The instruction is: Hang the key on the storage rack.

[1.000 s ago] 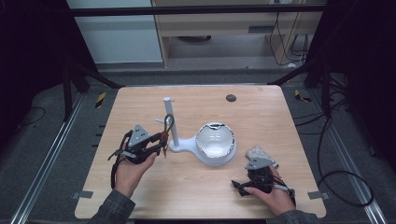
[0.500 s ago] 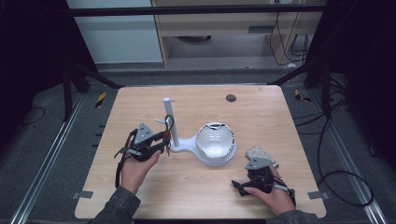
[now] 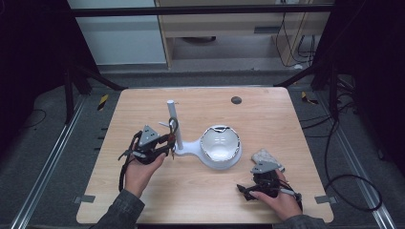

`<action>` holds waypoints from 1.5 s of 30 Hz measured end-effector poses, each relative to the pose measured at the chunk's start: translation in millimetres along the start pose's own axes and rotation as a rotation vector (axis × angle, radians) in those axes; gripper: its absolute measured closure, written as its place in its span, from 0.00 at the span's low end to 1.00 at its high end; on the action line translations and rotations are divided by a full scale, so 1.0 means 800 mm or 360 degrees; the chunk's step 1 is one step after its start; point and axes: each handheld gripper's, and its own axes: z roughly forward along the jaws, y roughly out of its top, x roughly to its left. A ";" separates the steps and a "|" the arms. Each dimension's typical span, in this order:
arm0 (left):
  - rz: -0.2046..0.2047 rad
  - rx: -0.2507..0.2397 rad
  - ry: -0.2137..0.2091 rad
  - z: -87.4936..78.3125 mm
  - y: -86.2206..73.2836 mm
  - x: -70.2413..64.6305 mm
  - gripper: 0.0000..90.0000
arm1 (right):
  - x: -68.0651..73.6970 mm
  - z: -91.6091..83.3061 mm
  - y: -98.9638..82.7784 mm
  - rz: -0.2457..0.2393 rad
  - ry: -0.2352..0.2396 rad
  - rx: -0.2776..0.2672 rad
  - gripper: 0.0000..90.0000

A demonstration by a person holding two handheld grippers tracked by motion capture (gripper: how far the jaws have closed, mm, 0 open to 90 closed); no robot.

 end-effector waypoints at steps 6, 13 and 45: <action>-0.0019 0.0012 0.0009 0.000 -0.007 0.000 0.53 | 0.001 -0.001 0.000 0.0011 -0.0009 0.0005 0.02; -0.0037 0.0070 0.0011 0.001 -0.034 0.002 0.29 | 0.001 -0.003 0.002 0.0006 -0.0002 0.0027 0.08; -0.0063 0.0407 0.0064 0.020 -0.110 0.039 0.07 | -0.071 -0.099 0.044 0.0116 -0.0221 0.0457 0.12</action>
